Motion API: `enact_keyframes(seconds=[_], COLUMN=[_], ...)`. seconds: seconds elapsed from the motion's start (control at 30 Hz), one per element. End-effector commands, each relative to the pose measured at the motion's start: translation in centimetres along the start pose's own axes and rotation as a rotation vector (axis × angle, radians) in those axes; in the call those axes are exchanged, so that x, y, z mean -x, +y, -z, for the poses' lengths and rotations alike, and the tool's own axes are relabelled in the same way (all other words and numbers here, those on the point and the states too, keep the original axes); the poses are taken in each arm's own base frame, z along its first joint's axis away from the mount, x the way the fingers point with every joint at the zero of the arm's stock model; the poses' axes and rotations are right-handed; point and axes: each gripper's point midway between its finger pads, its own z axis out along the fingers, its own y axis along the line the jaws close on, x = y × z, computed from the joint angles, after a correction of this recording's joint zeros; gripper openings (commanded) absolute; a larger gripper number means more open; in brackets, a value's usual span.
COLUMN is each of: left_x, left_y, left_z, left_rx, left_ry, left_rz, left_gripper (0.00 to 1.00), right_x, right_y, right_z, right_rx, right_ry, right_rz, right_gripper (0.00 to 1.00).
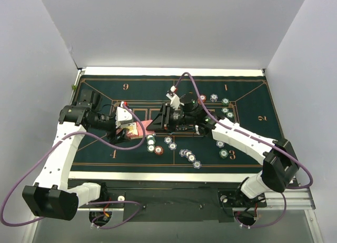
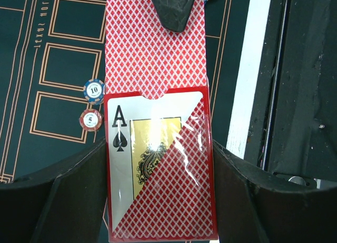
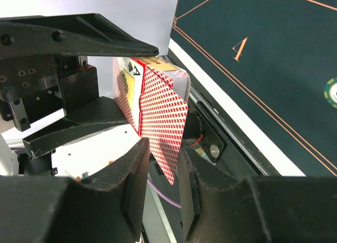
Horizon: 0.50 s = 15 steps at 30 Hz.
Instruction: Distribute texas hold em gaming equipment
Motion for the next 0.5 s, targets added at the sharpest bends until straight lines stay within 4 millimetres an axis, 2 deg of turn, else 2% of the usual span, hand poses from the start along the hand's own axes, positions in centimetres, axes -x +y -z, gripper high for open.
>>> enact_keyframes(seconds=[0.0,0.3,0.47], left_x=[2.0,2.2,2.4], left_y=[-0.1,0.5,0.3], left_z=[0.5,0.5,0.5], left_rx=[0.017,0.032,0.03], left_ry=[-0.074,-0.084,-0.092], left_rz=[-0.059,-0.051,-0.041], left_gripper=[0.39,0.39,0.39], right_x=[0.7,0.9,1.2], right_y=[1.8,0.6,0.9], right_z=[0.6,2.1,2.7], right_rx=[0.038,0.01,0.029], right_ry=[-0.022,-0.047,-0.066], right_rz=[0.045,0.036,0.021], right_gripper=[0.22,0.17,0.12])
